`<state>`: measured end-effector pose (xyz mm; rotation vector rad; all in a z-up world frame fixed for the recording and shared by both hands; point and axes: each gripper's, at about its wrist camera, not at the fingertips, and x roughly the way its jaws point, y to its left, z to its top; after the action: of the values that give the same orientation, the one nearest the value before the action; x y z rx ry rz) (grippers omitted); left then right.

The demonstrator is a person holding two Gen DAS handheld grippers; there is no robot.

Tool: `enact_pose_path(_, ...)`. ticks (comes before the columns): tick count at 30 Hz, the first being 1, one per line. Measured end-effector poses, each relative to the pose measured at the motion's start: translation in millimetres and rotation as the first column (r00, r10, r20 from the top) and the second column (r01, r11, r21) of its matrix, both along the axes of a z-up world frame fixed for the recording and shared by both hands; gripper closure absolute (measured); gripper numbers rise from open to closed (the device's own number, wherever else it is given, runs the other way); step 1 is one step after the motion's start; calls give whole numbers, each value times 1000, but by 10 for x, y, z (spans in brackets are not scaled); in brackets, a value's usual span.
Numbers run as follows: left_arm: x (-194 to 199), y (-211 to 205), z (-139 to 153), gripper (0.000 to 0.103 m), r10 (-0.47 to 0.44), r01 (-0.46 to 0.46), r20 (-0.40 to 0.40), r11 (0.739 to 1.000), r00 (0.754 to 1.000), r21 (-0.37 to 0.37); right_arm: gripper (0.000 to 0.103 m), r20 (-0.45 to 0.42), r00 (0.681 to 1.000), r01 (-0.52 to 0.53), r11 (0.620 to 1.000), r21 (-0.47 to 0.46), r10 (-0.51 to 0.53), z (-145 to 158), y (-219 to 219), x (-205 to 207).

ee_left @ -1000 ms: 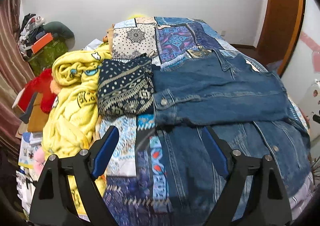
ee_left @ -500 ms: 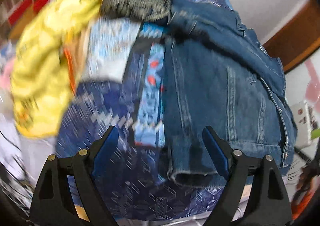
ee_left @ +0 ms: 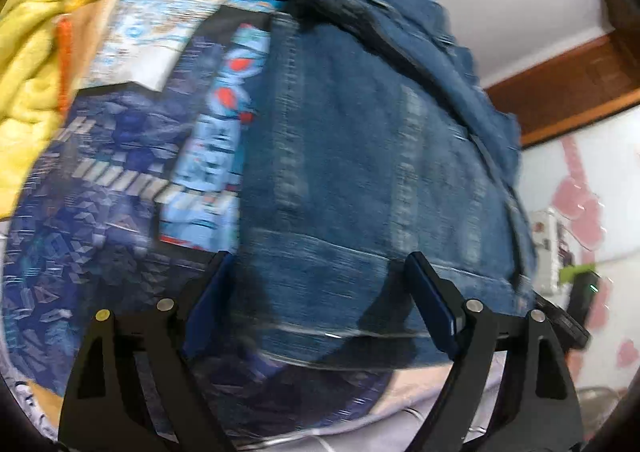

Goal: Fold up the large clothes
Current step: 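Grasp the jacket hem with the left gripper while the right gripper grasps it too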

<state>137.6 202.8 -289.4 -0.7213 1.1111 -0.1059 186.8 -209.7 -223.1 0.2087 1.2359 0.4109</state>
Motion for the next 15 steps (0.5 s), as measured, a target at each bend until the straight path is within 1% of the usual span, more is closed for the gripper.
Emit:
enact_pose_path(3, 8, -125, 23, 18, -21, 20, 5, 998, 1000, 52, 25, -40, 998, 56, 994, 92, -53, -83, -96, 72)
enact_pose_path(4, 19, -136, 21, 18, -15, 15, 5, 998, 1000, 56, 25, -49, 997, 72, 991, 117, -66, -101, -126, 77)
enact_pose_path(6, 12, -140, 23, 26, 4, -5, 15, 999, 1000, 41, 25, -44, 996, 78, 988, 131, -73, -104, -141, 82)
enact_pose_path(7, 10, -138, 32, 33, 7, -8, 20, 999, 1000, 32, 25, -35, 997, 75, 989, 128, -71, -94, -133, 62)
enact_pose_path(8, -6, -126, 47, 42, 12, -13, 24, 999, 1000, 33, 26, -19, 998, 67, 990, 121, -65, -77, -122, 50)
enact_pose_path(9, -12, -124, 72, 54, 14, -15, 28, 999, 1000, 37, 28, -5, 998, 58, 992, 115, -57, -57, -108, 43)
enact_pose_path(10, -12, -120, 92, 60, 15, -16, 29, 999, 999, 43, 32, 7, 999, 48, 992, 113, -49, -32, -86, 46)
enact_pose_path(11, -14, -124, 111, 64, 12, -14, 31, 999, 999, 49, 41, 21, 999, 35, 993, 115, -38, -3, -67, 44)
enact_pose_path(12, 11, -95, 127, 69, 8, -10, 38, 999, 999, 47, 46, 32, 999, 20, 992, 122, -24, 29, -41, 46)
enact_pose_path(13, 11, -55, 152, 72, 6, -8, 45, 999, 999, 50, 56, 36, 999, 10, 992, 125, -15, 45, -23, 65)
enact_pose_path(14, 6, -48, 192, 79, 3, -6, 54, 998, 999, 67, 65, 43, 999, -2, 992, 126, -4, 72, 1, 72)
enact_pose_path(15, 9, -60, 242, 85, -1, -5, 65, 996, 998, 92, 70, 51, 999, -14, 992, 128, 7, 96, 29, 83)
